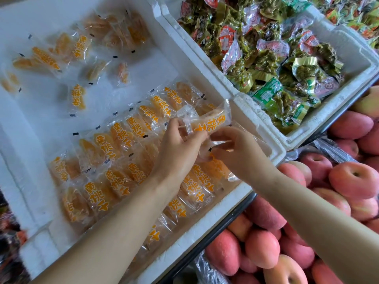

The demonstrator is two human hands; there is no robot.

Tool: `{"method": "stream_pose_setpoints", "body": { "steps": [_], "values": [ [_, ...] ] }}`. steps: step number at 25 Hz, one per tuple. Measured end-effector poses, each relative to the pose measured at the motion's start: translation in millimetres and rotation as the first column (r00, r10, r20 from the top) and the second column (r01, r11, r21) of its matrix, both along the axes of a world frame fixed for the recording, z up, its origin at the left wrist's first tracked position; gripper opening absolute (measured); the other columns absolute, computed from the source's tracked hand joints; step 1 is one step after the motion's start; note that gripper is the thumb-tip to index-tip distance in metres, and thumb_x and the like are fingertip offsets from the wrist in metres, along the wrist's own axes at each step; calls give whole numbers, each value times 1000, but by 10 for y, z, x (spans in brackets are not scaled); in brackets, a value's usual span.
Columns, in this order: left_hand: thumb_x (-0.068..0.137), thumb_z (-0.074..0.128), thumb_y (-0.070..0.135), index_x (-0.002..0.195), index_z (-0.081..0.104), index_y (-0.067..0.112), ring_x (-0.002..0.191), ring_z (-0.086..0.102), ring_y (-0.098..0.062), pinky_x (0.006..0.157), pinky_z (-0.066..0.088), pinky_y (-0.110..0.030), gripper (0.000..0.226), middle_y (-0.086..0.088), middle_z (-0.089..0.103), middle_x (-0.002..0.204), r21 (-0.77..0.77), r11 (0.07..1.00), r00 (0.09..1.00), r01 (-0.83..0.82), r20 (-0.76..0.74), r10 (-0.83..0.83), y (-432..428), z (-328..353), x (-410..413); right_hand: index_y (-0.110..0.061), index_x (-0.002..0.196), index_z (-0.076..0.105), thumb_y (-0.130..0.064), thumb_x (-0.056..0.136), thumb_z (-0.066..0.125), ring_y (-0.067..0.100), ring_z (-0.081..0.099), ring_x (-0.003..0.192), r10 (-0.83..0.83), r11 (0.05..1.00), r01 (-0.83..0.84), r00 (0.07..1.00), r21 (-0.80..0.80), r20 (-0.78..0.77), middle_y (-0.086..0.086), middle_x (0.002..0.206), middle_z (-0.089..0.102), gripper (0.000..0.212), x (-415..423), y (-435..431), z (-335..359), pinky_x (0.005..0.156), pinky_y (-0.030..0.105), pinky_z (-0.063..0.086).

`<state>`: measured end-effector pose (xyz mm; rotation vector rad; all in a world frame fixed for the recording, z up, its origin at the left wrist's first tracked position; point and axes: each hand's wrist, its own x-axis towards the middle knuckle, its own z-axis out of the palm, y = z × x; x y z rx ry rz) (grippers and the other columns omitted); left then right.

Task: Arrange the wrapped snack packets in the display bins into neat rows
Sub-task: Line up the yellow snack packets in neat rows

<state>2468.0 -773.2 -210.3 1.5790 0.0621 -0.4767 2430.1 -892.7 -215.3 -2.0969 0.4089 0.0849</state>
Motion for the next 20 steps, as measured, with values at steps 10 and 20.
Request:
{"method": "stream_pose_setpoints", "body": {
  "steps": [10,20],
  "values": [
    [85,66,22,123,49,18,90,69,-21,80,57,-50,42,-4,67,104,38,990,989,139,39,-140,145,-31,5,-4,116,53,-19,93,56,8,63,65,-330,652,289,940,701,-81,7,85,63,28,94,-115,108,60,15,51],
    [87,65,23,96,65,27,67,66,-11,59,59,-37,10,7,65,79,-116,977,981,176,-58,-184,203,101,51,-14,91,55,-13,92,54,9,58,66,-91,872,57,995,487,47,2,81,63,2,183,-220,277,64,16,51]
  ]
}}
